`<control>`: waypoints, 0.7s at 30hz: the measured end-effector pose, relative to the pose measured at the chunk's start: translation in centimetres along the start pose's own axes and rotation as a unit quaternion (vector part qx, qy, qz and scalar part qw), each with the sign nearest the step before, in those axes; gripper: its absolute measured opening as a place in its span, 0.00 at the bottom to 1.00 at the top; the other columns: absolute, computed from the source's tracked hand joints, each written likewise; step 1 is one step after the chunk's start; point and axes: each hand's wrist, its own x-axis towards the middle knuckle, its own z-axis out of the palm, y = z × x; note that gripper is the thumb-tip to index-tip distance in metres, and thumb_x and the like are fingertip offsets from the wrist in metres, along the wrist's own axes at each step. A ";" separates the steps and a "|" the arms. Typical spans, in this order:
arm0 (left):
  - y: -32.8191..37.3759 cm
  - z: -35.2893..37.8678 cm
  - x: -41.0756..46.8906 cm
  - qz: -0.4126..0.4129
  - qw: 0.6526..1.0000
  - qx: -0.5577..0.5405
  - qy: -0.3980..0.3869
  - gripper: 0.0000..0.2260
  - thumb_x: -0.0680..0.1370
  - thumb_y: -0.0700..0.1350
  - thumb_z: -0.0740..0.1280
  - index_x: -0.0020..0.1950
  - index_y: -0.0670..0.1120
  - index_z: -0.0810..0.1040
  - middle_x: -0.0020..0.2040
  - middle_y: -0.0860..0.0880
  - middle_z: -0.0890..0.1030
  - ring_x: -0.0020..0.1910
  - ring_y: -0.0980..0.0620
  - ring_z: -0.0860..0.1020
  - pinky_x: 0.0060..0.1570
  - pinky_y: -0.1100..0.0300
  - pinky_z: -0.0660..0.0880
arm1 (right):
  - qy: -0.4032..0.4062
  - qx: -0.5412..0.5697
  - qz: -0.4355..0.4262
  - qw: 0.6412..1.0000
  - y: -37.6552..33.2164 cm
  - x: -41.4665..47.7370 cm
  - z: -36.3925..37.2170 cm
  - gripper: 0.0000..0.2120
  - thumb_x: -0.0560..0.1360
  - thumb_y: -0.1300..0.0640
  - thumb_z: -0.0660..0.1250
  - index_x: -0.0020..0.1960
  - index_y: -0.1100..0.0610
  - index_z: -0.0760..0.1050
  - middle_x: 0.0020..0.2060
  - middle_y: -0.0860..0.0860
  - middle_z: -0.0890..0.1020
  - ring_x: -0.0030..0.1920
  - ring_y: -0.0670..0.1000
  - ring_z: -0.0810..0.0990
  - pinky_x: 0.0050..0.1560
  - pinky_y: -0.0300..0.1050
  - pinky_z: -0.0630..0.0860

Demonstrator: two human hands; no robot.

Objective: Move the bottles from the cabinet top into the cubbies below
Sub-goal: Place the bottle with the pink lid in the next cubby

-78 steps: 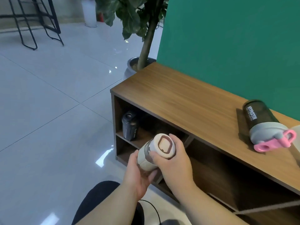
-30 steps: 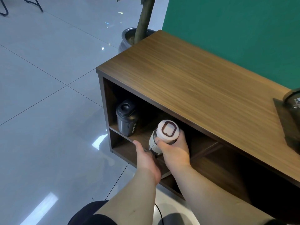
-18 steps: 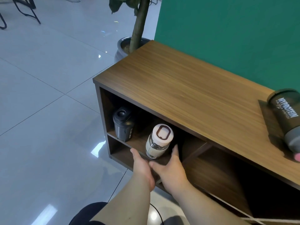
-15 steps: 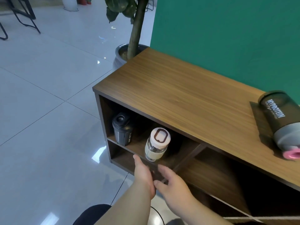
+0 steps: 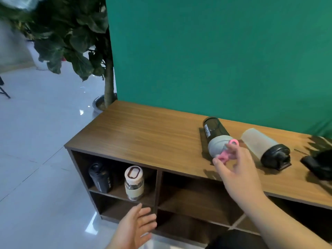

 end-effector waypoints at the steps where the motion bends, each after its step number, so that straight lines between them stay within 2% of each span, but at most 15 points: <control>1: 0.1 0.6 -0.8 0.005 1.000 -0.001 -0.002 0.20 0.83 0.55 0.60 0.58 0.39 0.79 0.49 0.39 0.83 0.48 0.39 0.80 0.49 0.47 0.70 | 0.029 -0.006 0.029 0.999 1.0 1.3 -0.3 0.32 0.69 0.46 0.76 0.69 0.51 0.68 0.58 0.48 0.74 0.58 0.48 0.73 0.58 0.49 0.73; 3: 0.3 1.7 -2.3 0.014 1.000 -0.002 -0.009 0.18 0.83 0.53 0.60 0.56 0.39 0.79 0.48 0.38 0.82 0.47 0.39 0.79 0.45 0.48 0.70 | 0.048 -0.006 0.097 0.994 2.3 3.5 -0.3 0.45 0.65 0.40 0.77 0.74 0.54 0.61 0.66 0.53 0.71 0.65 0.55 0.71 0.63 0.57 0.73; 5: 0.6 3.0 -3.6 0.017 1.000 -0.005 -0.013 0.18 0.83 0.53 0.60 0.55 0.39 0.79 0.48 0.38 0.82 0.46 0.39 0.79 0.44 0.49 0.70 | 0.038 0.011 0.155 0.987 2.8 5.1 0.3 0.51 0.62 0.35 0.76 0.75 0.55 0.58 0.67 0.55 0.72 0.64 0.57 0.74 0.59 0.57 0.76; 7: 0.7 4.1 -4.4 0.025 1.000 -0.002 -0.013 0.17 0.83 0.52 0.60 0.54 0.39 0.80 0.48 0.38 0.82 0.47 0.39 0.79 0.45 0.48 0.70 | 0.032 0.026 0.205 0.978 2.5 6.2 1.1 0.51 0.61 0.32 0.74 0.74 0.55 0.59 0.62 0.54 0.76 0.54 0.55 0.80 0.49 0.53 0.81; 9: 0.7 5.0 -4.8 0.039 0.999 0.003 -0.013 0.17 0.83 0.52 0.60 0.54 0.39 0.80 0.48 0.38 0.83 0.47 0.38 0.79 0.45 0.48 0.71 | 0.013 0.060 0.242 0.968 2.0 6.7 1.8 0.44 0.63 0.33 0.73 0.69 0.55 0.62 0.53 0.51 0.79 0.36 0.51 0.83 0.38 0.48 0.82; 11: 0.6 5.7 -4.9 0.048 0.999 0.004 -0.008 0.17 0.83 0.51 0.60 0.54 0.39 0.81 0.46 0.39 0.83 0.47 0.38 0.80 0.43 0.49 0.71 | 0.002 0.079 0.230 0.970 2.0 6.8 2.5 0.39 0.62 0.35 0.74 0.64 0.52 0.65 0.50 0.51 0.79 0.28 0.47 0.83 0.35 0.47 0.83; 13: 0.6 6.3 -5.1 0.051 0.999 0.004 -0.006 0.17 0.83 0.51 0.60 0.53 0.39 0.81 0.46 0.39 0.83 0.46 0.38 0.80 0.42 0.49 0.72 | 0.006 0.081 0.204 0.976 2.5 6.8 3.0 0.38 0.62 0.40 0.77 0.65 0.51 0.65 0.52 0.51 0.76 0.29 0.47 0.84 0.33 0.47 0.83; 16: 0.3 6.9 -4.9 0.048 0.999 0.004 0.000 0.17 0.83 0.51 0.61 0.53 0.39 0.81 0.46 0.39 0.84 0.47 0.38 0.80 0.42 0.48 0.72 | -0.007 0.081 0.183 0.980 3.1 6.8 3.1 0.41 0.64 0.49 0.80 0.70 0.53 0.63 0.57 0.52 0.71 0.38 0.51 0.81 0.35 0.46 0.82; 18: 0.0 7.3 -4.9 0.054 0.998 0.008 -0.006 0.17 0.83 0.51 0.61 0.55 0.40 0.81 0.46 0.39 0.84 0.48 0.38 0.81 0.42 0.48 0.73 | -0.021 0.078 0.156 0.984 3.6 6.5 3.0 0.44 0.62 0.50 0.81 0.72 0.51 0.62 0.59 0.51 0.70 0.45 0.53 0.80 0.38 0.47 0.84; 21: -0.3 7.9 -5.3 0.081 0.996 0.021 -0.023 0.18 0.83 0.52 0.60 0.60 0.41 0.81 0.50 0.39 0.87 0.53 0.38 0.83 0.47 0.47 0.76 | -0.043 0.082 0.126 0.988 3.6 4.7 2.0 0.44 0.61 0.50 0.81 0.72 0.47 0.63 0.60 0.49 0.69 0.48 0.52 0.80 0.39 0.46 0.84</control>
